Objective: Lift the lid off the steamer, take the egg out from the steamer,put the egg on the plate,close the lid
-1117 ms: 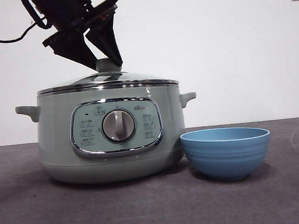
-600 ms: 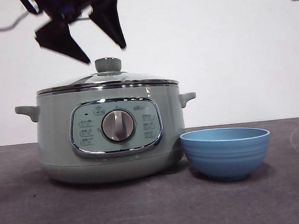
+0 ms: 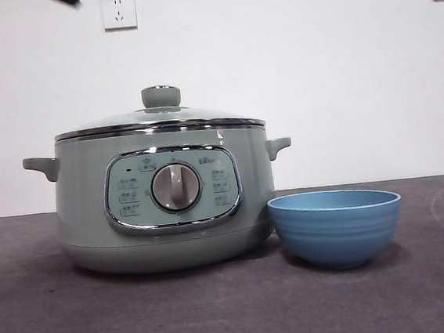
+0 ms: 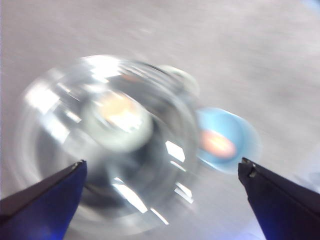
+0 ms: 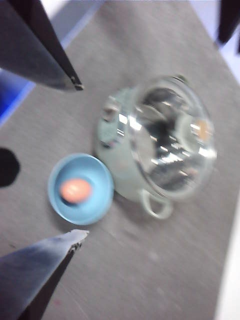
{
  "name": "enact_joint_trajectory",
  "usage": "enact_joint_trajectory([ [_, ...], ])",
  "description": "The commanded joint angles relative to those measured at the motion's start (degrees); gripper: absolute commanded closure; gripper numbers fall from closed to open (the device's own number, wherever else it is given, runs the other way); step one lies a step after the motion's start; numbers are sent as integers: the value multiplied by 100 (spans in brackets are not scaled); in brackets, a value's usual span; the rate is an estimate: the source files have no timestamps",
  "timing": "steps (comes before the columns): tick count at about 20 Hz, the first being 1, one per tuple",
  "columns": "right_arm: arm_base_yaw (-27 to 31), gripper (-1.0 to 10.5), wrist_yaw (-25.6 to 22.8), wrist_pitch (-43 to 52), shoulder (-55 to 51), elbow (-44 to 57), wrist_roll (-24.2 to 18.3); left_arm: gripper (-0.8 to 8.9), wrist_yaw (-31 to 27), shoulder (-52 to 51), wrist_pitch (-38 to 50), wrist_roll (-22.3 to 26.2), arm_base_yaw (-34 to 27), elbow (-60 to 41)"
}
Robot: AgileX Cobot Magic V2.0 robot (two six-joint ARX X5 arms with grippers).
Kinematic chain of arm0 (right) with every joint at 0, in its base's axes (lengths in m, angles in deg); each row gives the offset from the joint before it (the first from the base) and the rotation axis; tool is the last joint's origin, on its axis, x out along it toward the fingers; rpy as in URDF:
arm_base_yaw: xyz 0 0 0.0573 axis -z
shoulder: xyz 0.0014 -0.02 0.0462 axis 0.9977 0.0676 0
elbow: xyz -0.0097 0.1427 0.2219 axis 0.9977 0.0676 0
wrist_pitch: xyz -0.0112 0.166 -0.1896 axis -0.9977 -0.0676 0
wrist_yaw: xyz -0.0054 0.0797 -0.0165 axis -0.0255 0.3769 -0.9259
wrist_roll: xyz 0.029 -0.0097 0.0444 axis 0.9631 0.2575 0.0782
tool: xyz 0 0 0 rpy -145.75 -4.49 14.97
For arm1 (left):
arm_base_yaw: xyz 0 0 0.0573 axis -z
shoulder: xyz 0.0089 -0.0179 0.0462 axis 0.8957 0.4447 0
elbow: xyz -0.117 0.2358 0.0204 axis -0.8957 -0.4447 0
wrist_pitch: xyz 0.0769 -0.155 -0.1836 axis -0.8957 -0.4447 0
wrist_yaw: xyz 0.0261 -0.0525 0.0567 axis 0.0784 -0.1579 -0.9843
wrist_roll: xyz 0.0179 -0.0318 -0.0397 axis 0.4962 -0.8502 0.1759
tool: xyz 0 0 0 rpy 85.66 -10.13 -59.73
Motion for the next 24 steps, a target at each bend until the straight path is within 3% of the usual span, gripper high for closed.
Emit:
enact_joint_trajectory([
  [1, -13, 474, 319, -264, 94, -7, 42, 279, 505, -426, -568, -192, -9, -46],
  [5, -13, 479, 850, -684, 251, -7, 39, 294, 688, -994, -1163, -195, -2, -46],
  [6, -13, 494, 1008, -761, 293, -7, 42, 396, 688, -1132, -1305, -192, -2, -46],
  [7, -13, 609, 1075, -813, 334, -7, 42, 567, 678, -1246, -1432, -192, -4, -46],
  [8, -13, 781, 1067, -844, 350, -7, 39, 763, 654, -1338, -1515, -192, -4, -46],
  [9, -11, 957, 1069, -844, 372, -7, 39, 816, 629, -1403, -1556, -190, -4, -46],
  [24, -11, 947, 1040, -841, 363, -7, 35, 817, 623, -1451, -1637, -190, -4, -48],
])
